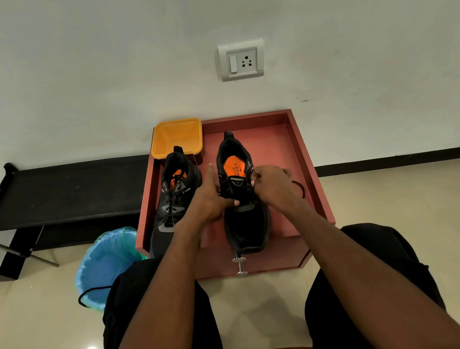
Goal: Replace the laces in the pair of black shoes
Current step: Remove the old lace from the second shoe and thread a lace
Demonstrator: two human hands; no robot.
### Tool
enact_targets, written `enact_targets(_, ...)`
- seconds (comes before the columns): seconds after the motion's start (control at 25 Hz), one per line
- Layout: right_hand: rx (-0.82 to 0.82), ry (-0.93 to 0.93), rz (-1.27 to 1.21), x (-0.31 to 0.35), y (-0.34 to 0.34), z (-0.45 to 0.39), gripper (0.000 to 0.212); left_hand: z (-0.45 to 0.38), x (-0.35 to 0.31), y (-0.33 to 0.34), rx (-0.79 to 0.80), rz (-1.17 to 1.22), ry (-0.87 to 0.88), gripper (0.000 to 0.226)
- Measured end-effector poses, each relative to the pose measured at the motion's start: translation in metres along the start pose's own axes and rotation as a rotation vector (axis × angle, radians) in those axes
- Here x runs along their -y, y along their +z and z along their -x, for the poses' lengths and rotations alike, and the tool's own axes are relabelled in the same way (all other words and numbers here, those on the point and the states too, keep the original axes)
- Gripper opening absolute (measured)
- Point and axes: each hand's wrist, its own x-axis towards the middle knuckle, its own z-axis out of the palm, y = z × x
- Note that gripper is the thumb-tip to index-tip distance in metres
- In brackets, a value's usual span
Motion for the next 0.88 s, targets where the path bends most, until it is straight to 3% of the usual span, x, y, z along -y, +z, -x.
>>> enact_targets(0.24,-0.251,0.267,-0.046,-0.012,-0.021,-0.002,0.012,0.002,-0.004,-0.001,0.007,0.039,-0.005,0.106)
enact_targets(0.4,-0.053,0.148,-0.024,-0.007,-0.013,0.0,0.039,0.005,-0.008,0.0,-0.011,0.056,-0.019,0.1)
enact_targets(0.48,0.048,0.1,-0.103,-0.003,-0.006,-0.001,0.037,0.002,-0.005,0.0,-0.023,0.076,-0.044,0.097)
enact_targets(0.56,0.053,0.077,-0.074,-0.003,-0.002,-0.004,0.016,-0.003,0.0,-0.004,-0.045,0.077,-0.045,0.064)
enact_targets(0.64,0.033,0.088,-0.054,-0.003,-0.002,-0.005,0.017,-0.007,0.005,-0.007,-0.109,0.059,-0.047,0.015)
enact_targets(0.88,-0.014,0.126,-0.031,-0.006,-0.005,-0.004,0.018,-0.01,0.016,-0.011,-0.334,-0.159,-0.038,0.028)
